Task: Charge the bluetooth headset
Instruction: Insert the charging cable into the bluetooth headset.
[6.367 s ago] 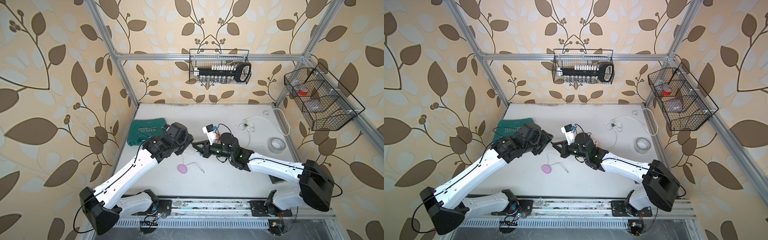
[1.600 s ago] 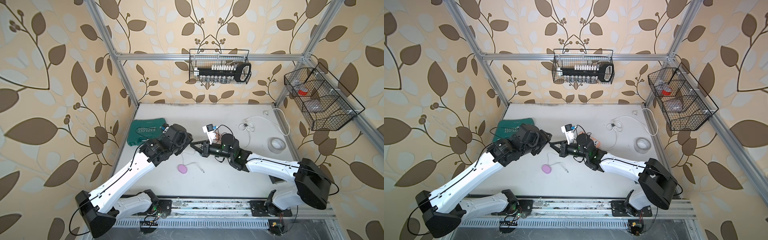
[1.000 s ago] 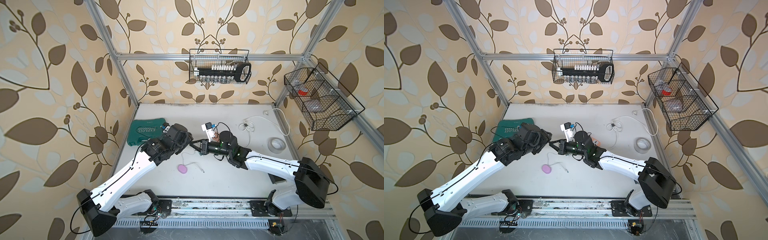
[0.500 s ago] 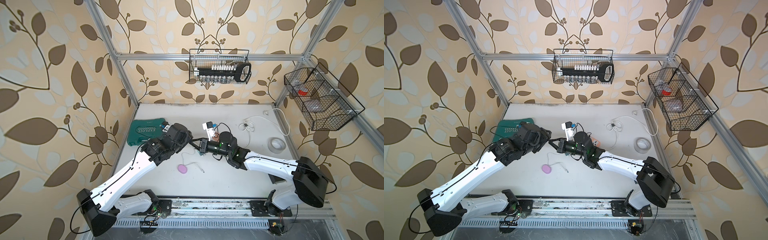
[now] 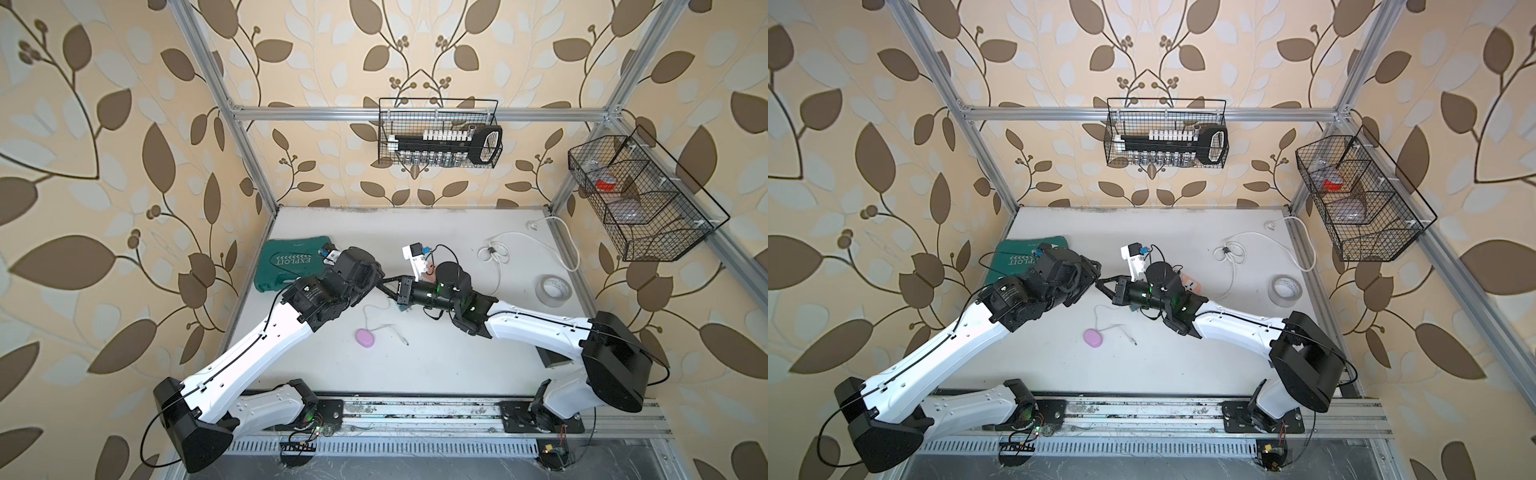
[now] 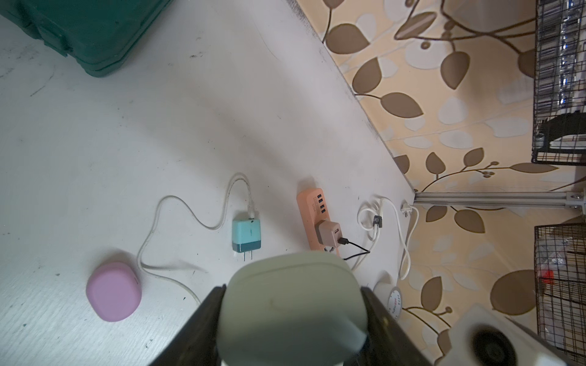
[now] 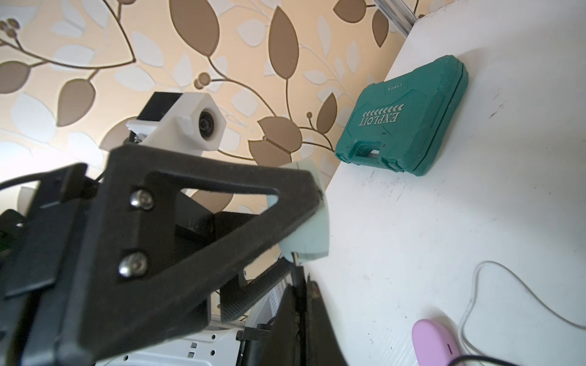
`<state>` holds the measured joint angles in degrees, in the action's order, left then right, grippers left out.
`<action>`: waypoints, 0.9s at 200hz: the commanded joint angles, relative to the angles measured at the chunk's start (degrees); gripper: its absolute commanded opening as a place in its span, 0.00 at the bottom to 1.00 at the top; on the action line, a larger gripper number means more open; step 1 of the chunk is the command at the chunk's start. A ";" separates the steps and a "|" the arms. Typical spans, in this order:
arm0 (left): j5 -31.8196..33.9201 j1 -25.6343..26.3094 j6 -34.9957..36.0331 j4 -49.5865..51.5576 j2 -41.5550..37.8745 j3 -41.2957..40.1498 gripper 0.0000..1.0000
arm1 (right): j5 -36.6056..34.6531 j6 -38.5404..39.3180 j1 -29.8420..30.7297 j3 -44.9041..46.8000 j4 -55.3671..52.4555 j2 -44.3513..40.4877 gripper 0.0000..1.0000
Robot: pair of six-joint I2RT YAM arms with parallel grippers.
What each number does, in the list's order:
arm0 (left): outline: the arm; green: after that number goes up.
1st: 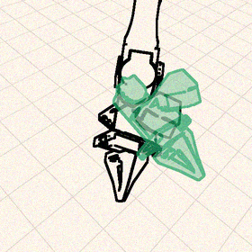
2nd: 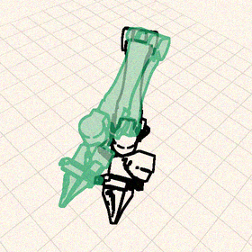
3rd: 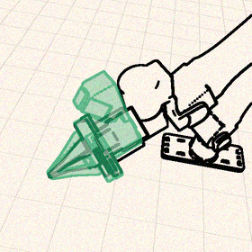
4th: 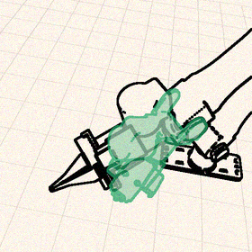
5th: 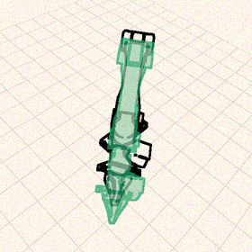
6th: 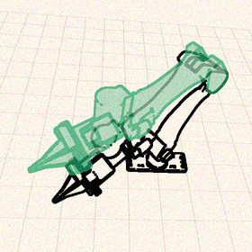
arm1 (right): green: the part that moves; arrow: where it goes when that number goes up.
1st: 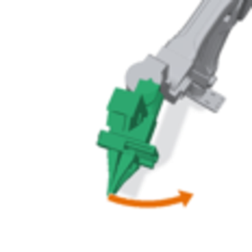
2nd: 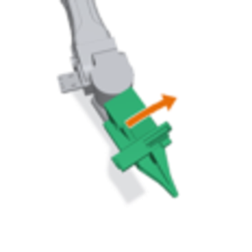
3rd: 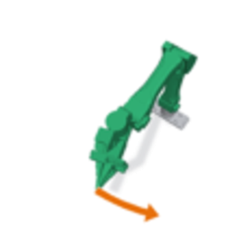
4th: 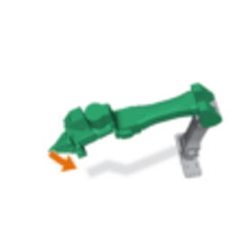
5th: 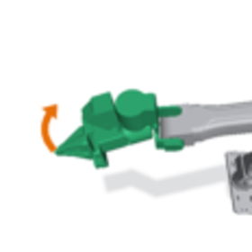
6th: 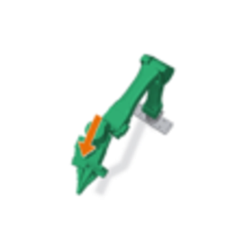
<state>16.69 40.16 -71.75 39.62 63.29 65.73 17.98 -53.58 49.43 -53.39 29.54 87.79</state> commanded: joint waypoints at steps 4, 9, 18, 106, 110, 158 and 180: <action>-8.52 2.73 1.08 -0.42 -1.06 0.53 0.18 | -1.72 2.87 -1.26 -3.17 -2.83 1.47 0.08; -8.37 2.73 1.00 -0.42 -1.19 0.42 0.18 | -2.30 2.59 -1.35 -2.86 -3.28 1.14 0.08; -8.34 2.73 1.01 -0.50 -1.24 0.30 0.18 | -2.90 1.19 -1.33 -1.95 -1.43 0.98 0.08; -8.73 2.73 1.00 -0.85 -1.23 0.15 0.17 | -0.53 -7.13 -1.80 1.24 15.24 3.91 0.09; -8.69 2.73 0.86 -0.81 -1.32 0.18 0.17 | -0.85 -6.92 -1.85 1.19 14.72 3.89 0.08; -8.95 2.73 0.99 -1.11 -1.33 0.17 0.12 | -3.16 -5.72 -1.91 -0.60 7.52 2.65 0.08; -9.21 2.73 1.07 -1.21 -1.16 0.29 0.12 | -3.57 -4.03 -2.01 -1.31 5.38 1.97 0.08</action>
<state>18.24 40.14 -71.66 39.20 63.16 65.69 20.56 -59.09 48.40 -52.18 36.47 90.00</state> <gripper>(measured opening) 0.604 0.085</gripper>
